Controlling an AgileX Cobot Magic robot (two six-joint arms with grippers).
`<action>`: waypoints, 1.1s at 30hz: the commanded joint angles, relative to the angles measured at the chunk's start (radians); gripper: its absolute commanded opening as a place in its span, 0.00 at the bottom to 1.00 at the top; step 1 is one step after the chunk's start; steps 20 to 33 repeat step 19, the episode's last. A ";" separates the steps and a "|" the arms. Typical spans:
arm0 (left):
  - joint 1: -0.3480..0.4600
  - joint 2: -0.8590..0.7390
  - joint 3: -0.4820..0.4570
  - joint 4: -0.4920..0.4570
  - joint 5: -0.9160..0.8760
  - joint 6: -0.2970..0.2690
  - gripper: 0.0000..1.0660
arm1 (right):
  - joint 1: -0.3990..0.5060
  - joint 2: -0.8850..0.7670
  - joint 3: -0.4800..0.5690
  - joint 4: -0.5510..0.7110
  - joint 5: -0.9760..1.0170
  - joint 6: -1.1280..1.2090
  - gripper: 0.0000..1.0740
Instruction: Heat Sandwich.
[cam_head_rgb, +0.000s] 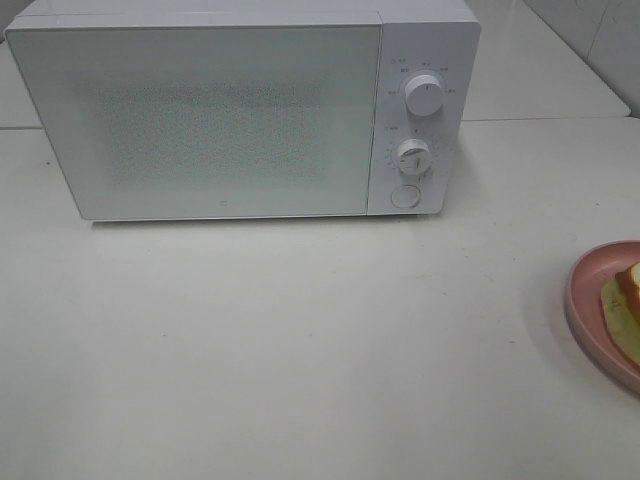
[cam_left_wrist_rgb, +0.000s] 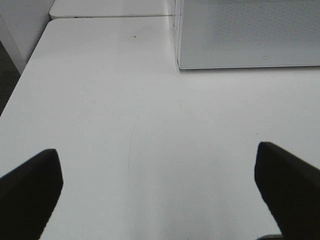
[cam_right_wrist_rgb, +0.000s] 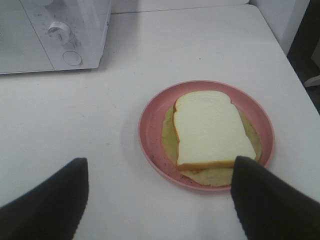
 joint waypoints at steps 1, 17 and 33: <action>0.003 -0.027 0.004 -0.010 -0.006 0.001 0.93 | -0.005 -0.024 0.002 -0.003 -0.009 -0.008 0.71; 0.003 -0.027 0.004 -0.010 -0.006 0.001 0.93 | -0.005 -0.024 0.002 -0.003 -0.009 -0.008 0.71; 0.003 -0.027 0.004 -0.010 -0.006 0.001 0.93 | -0.005 -0.024 0.002 -0.003 -0.009 -0.008 0.71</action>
